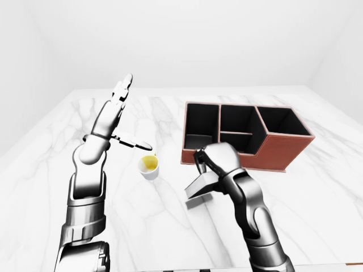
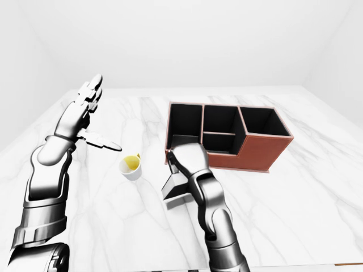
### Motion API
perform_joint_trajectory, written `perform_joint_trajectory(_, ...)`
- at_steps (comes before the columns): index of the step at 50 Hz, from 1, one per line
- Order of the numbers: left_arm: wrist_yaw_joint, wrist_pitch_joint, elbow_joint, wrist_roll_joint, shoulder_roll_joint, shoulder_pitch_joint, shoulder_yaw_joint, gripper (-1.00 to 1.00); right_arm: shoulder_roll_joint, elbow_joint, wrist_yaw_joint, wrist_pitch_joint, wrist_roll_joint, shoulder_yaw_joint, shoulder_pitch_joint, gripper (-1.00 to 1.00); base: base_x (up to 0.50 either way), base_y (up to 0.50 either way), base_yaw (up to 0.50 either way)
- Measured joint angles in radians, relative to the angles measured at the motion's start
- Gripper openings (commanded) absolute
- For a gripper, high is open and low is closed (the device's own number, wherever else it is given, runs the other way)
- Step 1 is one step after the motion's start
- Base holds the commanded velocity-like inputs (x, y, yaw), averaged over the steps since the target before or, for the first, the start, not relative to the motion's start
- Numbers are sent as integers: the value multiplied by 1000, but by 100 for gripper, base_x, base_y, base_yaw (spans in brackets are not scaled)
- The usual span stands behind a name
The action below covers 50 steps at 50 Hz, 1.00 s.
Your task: Pick up the book and place it in the caddy.
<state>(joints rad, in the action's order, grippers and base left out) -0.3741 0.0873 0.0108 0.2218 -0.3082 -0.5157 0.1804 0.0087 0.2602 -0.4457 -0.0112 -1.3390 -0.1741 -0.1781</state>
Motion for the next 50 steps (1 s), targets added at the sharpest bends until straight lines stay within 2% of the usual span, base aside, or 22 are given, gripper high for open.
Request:
perform_joint_trajectory(19,14,0,-10,-13,-2,-15,0,100,21,166,-193,98,-65,22,-75,-100,0,0,0)
perform_joint_trajectory(27,19,0,-14,-15,-3,-19,0,100,6,155,-253,99,-84,60,-182,-100,0,0,0)
perform_joint_trajectory(39,24,0,-15,-19,-4,-23,0,100,-58,28,-249,98,-93,121,-365,-100,0,0,0)
perform_joint_trajectory(50,27,0,-16,-23,-5,-27,0,100,-108,-98,-213,98,-116,148,-468,-100,0,0,0)
